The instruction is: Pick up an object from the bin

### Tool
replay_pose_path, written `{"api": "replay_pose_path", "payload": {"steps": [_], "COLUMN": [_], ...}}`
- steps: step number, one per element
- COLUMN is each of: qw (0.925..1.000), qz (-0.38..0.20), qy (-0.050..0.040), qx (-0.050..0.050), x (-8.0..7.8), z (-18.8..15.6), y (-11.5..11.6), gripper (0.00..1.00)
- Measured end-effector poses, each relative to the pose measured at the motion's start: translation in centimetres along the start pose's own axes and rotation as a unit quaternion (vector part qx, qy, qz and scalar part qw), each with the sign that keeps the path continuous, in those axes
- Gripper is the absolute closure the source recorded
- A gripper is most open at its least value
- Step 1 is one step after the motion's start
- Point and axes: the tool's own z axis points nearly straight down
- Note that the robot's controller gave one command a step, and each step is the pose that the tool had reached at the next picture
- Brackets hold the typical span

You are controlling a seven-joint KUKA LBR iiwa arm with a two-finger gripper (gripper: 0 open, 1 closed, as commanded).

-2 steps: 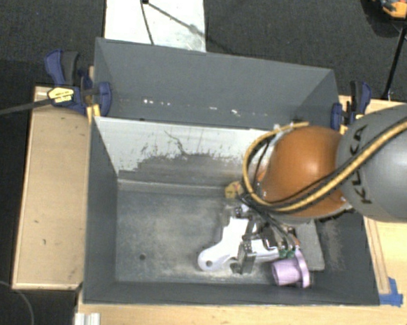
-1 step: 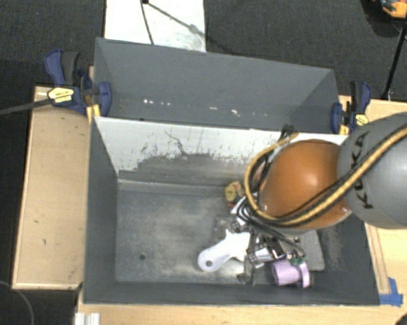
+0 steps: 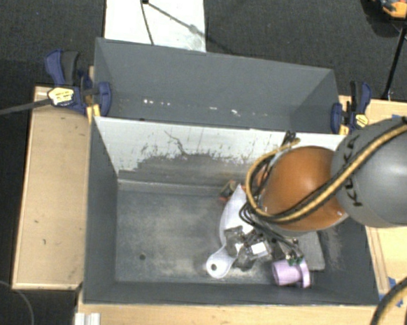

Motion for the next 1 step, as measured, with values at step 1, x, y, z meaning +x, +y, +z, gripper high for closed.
{"api": "replay_pose_path", "payload": {"steps": [1], "qw": [1.0000], "qz": [0.001], "qy": [0.0000], "qx": [0.000], "x": [0.00], "z": [0.00], "y": [0.00], "gripper": [1.00]}}
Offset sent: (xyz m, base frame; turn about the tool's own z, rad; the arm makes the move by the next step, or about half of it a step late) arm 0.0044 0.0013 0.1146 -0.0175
